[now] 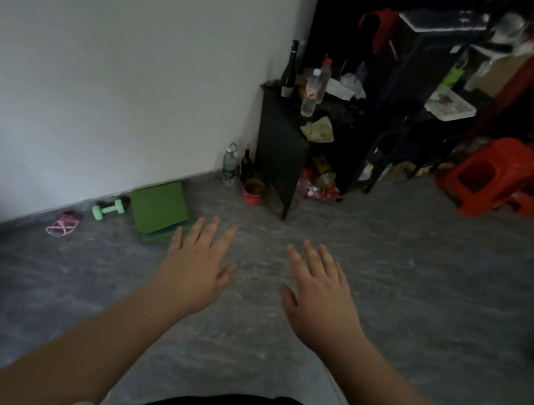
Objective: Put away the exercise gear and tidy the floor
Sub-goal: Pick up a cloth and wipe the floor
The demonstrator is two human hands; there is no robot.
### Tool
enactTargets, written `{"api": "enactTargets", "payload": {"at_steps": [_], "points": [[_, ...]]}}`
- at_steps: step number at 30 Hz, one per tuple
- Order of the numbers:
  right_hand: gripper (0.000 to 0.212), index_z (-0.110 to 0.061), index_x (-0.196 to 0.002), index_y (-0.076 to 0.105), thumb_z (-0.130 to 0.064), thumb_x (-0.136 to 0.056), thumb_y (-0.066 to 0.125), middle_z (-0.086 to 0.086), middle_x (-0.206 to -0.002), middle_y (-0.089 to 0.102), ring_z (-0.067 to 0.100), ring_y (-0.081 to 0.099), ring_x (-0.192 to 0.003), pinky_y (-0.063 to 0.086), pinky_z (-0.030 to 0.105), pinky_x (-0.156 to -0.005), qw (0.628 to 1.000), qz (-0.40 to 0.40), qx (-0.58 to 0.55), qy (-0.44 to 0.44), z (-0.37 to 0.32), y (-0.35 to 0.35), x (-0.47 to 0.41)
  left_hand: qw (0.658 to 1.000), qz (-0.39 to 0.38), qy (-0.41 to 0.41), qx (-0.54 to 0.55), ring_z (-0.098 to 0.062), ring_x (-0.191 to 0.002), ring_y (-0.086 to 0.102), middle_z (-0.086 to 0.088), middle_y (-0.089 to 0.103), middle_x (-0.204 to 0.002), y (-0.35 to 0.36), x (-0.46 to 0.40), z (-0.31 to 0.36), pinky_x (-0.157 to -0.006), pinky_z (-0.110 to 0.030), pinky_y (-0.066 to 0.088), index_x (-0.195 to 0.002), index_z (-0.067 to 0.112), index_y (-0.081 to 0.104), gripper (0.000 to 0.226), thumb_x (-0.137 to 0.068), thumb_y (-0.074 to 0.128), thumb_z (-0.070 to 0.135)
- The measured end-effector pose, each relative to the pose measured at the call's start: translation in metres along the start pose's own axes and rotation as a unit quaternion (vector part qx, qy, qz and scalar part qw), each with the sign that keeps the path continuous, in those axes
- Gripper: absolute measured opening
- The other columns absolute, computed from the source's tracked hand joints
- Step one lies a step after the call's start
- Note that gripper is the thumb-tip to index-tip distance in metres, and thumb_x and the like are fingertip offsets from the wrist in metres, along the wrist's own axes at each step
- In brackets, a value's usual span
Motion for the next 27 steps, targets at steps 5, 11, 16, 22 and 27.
{"api": "enactTargets", "payload": {"at_steps": [5,11,16,22,27], "points": [[0.068,-0.031,-0.156,0.005,-0.048,-0.099,0.038,0.002,-0.165,0.005,0.025,-0.004,-0.151,0.006,0.045,-0.122,1.000,0.011,0.006,0.018,0.051,-0.009,-0.103,1.000,0.000,0.024,-0.002,-0.029,-0.151,-0.001,-0.007,-0.001,-0.165,-0.016,-0.122,0.002,-0.121,-0.054,0.008,-0.156,0.032,-0.002,0.069,-0.099,0.032,0.054],[0.068,-0.030,-0.156,0.005,-0.048,-0.099,0.037,0.002,-0.165,0.005,0.025,-0.005,-0.151,0.007,0.048,-0.122,1.000,0.014,0.014,0.010,0.127,-0.020,-0.259,1.000,0.011,0.012,0.000,-0.028,-0.152,-0.001,-0.006,0.001,-0.166,-0.018,-0.284,0.011,-0.120,-0.056,0.008,-0.156,0.033,0.000,0.070,-0.098,0.032,0.056],[0.069,-0.032,-0.155,0.006,-0.047,-0.097,0.040,0.001,-0.165,0.008,0.025,-0.001,-0.151,0.007,0.048,-0.122,0.999,0.022,0.032,-0.016,0.178,-0.044,-0.382,1.000,-0.012,-0.006,0.011,-0.026,-0.152,-0.005,-0.003,-0.003,-0.166,-0.032,-0.399,0.020,-0.119,-0.058,0.007,-0.154,0.035,-0.003,0.069,-0.099,0.032,0.056],[0.069,-0.030,-0.155,0.010,-0.048,-0.096,0.039,0.003,-0.164,0.012,0.026,0.003,-0.151,0.013,0.049,-0.121,0.999,-0.011,0.037,-0.036,0.217,-0.054,-0.495,0.999,-0.014,-0.005,0.031,-0.027,-0.151,0.001,-0.004,0.003,-0.165,-0.039,-0.519,0.017,-0.119,-0.057,0.011,-0.154,0.034,0.002,0.067,-0.098,0.033,0.054],[0.069,-0.028,-0.155,0.014,-0.048,-0.095,0.041,0.003,-0.163,0.016,0.027,0.006,-0.151,0.016,0.051,-0.120,0.999,-0.032,0.042,-0.013,0.264,-0.039,-0.590,0.998,-0.031,0.010,0.048,-0.027,-0.151,0.003,-0.004,0.005,-0.165,-0.022,-0.636,0.008,-0.121,-0.054,0.010,-0.155,0.034,0.005,0.068,-0.098,0.036,0.054]]}}
Point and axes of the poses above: each hand's wrist, its own x-axis away from the middle knuckle, its own y-axis out of the palm, z = x × y, the point moved 5 cm from there along -x, towards the middle knuckle
